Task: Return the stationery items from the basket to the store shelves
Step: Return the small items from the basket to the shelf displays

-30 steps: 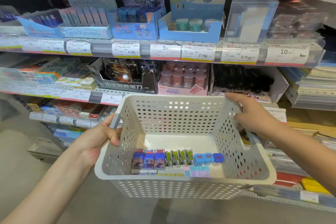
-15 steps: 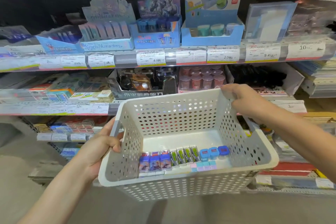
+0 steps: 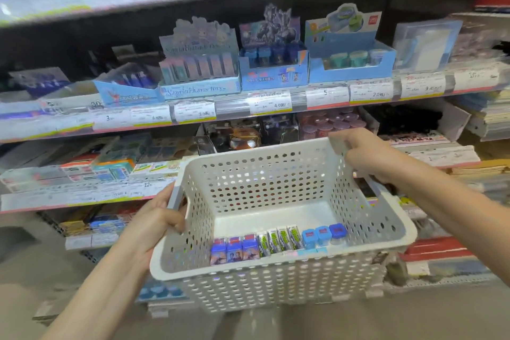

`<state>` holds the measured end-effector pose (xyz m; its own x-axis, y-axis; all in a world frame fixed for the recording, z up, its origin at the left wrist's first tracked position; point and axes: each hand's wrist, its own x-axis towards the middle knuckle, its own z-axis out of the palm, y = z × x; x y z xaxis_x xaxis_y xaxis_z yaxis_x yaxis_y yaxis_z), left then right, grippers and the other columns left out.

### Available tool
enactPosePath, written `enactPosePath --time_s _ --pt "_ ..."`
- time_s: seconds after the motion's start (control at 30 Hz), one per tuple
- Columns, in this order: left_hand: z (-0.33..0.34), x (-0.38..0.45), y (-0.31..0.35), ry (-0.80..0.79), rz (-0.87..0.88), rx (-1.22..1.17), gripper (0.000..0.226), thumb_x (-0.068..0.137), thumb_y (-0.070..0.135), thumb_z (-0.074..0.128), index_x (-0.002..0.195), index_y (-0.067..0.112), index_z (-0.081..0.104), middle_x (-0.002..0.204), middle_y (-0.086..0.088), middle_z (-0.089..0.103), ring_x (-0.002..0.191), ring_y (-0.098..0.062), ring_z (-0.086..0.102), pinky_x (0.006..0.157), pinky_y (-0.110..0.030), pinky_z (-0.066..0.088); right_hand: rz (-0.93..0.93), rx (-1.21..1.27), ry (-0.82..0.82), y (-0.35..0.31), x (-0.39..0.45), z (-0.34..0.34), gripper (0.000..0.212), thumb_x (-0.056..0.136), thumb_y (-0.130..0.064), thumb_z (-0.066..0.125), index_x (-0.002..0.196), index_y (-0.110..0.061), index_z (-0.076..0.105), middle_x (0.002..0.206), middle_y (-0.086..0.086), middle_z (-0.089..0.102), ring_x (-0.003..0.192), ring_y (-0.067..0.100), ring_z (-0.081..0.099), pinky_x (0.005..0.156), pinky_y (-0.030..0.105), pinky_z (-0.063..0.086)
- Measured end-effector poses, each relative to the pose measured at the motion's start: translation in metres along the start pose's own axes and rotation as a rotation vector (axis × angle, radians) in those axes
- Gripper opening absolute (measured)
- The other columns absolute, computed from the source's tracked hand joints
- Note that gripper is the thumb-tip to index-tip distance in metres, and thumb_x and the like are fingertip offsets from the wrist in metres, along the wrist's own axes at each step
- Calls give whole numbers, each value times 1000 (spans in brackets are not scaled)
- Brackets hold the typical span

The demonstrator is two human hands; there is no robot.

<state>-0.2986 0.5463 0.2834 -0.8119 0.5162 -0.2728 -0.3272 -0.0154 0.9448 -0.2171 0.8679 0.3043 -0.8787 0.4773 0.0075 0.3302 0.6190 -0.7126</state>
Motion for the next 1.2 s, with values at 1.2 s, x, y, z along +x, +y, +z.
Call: enactPosePath --time_s 1.2 --pt "5 39 95 187 -4 842 36 73 -12 55 104 3 45 91 -18 49 73 -31 53 58 -33 48 -119 -142 6 -49 37 -56 51 86 13 30 120 -9 61 125 15 59 106 37 56 76 36 49"
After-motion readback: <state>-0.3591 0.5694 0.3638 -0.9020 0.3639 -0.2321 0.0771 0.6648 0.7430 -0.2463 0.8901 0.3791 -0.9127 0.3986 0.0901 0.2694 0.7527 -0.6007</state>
